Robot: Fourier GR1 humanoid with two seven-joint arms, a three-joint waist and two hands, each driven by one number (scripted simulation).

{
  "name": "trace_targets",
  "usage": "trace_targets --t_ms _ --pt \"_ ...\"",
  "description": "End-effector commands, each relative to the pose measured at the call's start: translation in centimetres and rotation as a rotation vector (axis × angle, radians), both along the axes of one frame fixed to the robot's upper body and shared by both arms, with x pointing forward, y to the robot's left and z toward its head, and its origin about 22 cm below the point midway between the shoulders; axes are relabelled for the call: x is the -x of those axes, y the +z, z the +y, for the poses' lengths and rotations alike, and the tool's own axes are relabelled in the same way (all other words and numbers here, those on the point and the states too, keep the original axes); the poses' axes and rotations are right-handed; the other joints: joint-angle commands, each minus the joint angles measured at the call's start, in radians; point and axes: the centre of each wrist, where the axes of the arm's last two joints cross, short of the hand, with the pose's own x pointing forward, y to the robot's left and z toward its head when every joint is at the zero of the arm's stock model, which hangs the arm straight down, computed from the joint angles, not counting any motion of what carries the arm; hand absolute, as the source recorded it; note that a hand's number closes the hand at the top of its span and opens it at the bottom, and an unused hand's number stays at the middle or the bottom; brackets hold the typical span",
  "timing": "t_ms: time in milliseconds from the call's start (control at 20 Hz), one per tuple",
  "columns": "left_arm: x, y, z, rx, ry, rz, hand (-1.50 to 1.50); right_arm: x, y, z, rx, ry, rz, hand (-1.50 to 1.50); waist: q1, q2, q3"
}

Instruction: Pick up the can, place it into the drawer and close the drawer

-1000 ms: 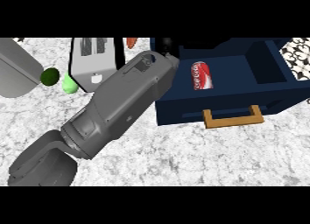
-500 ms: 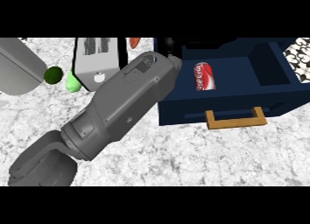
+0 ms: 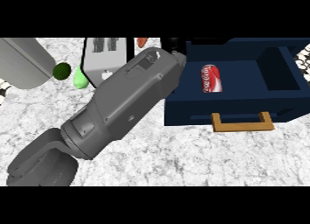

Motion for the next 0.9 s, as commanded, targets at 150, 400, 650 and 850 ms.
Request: trace_targets --t_ms 150,400,650,850 --pt "-0.2 0.5 0.0 0.024 -0.008 0.027 -1.5 -5.1 -0.2 4.0 0.194 0.004 -0.009 -1.5 0.029 -0.003 -0.001" --pt "-0.6 0.2 1.2 0.015 0.006 0.044 -1.5 -8.3 -1.8 6.7 0.267 -0.044 -0.026 -1.5 0.044 -0.012 -0.001" --pt "-1.0 0.6 2.4 0.004 0.012 0.054 -1.5 -12.8 -2.9 9.2 0.392 -0.037 -0.009 -1.5 0.052 -0.014 -0.001" --pt "-0.5 0.5 2.6 0.0 0.034 0.035 -1.5 -15.6 -5.2 9.9 0.53 -0.028 0.009 -1.5 0.068 -0.016 -0.001"
